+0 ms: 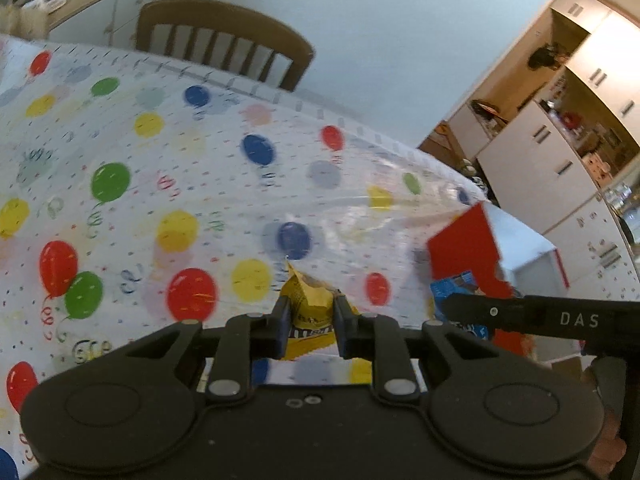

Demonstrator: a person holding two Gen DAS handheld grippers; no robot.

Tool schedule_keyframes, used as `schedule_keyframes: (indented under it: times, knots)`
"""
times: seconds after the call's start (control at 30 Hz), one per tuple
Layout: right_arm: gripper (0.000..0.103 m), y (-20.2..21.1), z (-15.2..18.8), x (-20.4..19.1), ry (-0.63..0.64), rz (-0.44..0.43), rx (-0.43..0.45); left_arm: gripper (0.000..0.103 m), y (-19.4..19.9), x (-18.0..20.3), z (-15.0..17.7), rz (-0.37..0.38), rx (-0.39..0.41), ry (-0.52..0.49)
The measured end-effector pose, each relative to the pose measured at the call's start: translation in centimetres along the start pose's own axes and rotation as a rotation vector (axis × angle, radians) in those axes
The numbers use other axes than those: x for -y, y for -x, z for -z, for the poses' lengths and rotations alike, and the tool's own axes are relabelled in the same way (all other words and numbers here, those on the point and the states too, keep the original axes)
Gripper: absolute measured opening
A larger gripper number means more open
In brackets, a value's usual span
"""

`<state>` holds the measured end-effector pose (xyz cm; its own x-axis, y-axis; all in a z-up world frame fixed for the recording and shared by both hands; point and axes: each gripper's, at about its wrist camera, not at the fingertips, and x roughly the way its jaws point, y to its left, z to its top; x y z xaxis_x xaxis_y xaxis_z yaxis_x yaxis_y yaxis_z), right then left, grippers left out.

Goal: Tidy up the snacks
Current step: 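Carry the yellow bag with the left tool while the right tool carries the blue packet into the box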

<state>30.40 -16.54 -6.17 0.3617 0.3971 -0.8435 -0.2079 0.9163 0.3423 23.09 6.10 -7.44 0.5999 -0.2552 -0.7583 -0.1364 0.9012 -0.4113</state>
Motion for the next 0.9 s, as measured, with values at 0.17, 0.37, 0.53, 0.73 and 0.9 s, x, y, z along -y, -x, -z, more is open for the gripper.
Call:
schedule_keyframes:
  times: [0.17,0.37,0.53,0.73,0.9]
  knots:
    - [0.047,3.2,0.1,2.8,-0.015,0.012,0.048,0.02,1.1,4.2,-0.2,0.028,0.033,-0.065]
    - [0.047,6.3,0.1,6.6,-0.032,0.024,0.086,0.02,1.4,9.4,0.0,0.057,0.054,-0.13]
    - [0.047,8.2,0.3,9.9,-0.05,0.025,0.109,0.02,1.0,13.7,0.6,0.071,0.061,-0.174]
    - [0.047,9.7,0.2,14.5,-0.074,0.036,0.126,0.02,-0.3,18.5,1.6,0.072,0.054,-0.218]
    - [0.047,10.1,0.0,18.6,-0.091,0.065,0.131,0.02,-1.8,22.1,2.2,0.064,0.047,-0.255]
